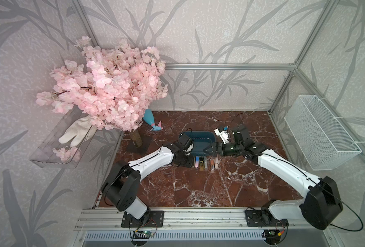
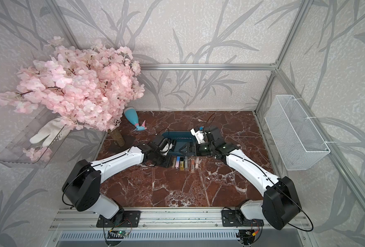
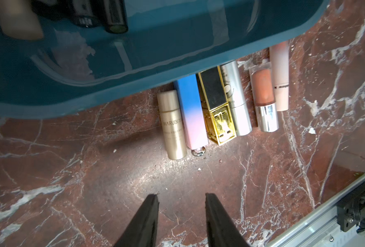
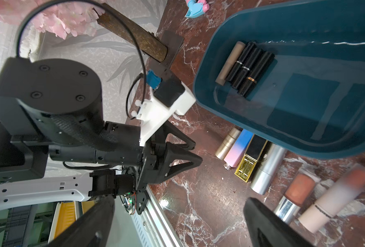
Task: Put the lipstick into the storage box
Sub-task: Pick up the lipstick at the center of the board.
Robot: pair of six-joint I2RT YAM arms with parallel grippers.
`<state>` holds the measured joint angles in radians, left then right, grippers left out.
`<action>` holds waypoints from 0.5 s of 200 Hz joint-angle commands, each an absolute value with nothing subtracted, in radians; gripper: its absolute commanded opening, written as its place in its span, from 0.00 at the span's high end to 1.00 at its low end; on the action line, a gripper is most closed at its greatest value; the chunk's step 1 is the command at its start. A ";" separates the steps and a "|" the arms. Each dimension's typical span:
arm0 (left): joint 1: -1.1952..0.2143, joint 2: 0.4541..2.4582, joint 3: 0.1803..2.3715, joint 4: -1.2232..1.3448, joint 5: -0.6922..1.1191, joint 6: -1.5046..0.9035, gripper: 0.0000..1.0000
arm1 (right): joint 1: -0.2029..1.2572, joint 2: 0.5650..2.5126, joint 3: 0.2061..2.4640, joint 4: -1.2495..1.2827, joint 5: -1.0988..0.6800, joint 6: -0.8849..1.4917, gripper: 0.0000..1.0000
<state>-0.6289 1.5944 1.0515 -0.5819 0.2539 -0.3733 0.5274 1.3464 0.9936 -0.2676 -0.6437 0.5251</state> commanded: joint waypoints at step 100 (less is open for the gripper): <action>-0.643 1.791 1.218 -0.628 0.156 -0.345 0.65 | 0.457 1.339 1.032 -0.345 -0.684 0.443 0.01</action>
